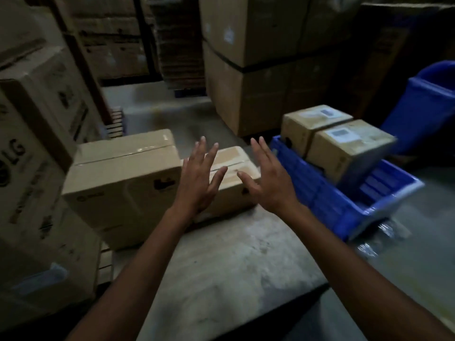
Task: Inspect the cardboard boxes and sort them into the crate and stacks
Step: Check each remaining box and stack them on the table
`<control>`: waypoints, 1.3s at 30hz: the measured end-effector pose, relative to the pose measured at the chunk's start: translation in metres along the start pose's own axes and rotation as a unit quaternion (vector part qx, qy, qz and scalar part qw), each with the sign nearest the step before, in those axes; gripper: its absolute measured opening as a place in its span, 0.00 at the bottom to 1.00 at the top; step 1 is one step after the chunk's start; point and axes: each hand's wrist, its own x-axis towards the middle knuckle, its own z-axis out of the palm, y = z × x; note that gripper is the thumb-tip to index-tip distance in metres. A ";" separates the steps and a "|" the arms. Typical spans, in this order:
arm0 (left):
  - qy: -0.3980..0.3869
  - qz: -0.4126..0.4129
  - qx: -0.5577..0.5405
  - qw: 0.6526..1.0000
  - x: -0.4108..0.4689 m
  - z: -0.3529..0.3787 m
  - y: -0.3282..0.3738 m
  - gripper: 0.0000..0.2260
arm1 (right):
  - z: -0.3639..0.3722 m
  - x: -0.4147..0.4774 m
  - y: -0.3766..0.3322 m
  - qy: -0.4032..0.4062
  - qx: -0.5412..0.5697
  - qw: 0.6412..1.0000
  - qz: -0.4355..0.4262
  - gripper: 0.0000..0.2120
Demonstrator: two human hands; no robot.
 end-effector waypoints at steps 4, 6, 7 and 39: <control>-0.037 0.040 -0.034 0.998 -0.013 0.036 0.089 0.33 | -0.077 -0.071 0.042 0.064 -0.019 0.996 0.061 0.38; -0.055 0.072 -0.042 0.995 -0.022 0.055 0.134 0.33 | -0.111 -0.110 0.063 0.095 -0.034 0.990 0.095 0.39; -0.061 0.094 -0.050 0.993 -0.027 0.065 0.156 0.32 | -0.128 -0.129 0.073 0.107 -0.035 0.987 0.112 0.39; -0.398 0.162 -0.338 0.837 -0.060 0.462 0.616 0.23 | -0.416 -0.449 0.395 0.391 0.069 0.702 0.591 0.25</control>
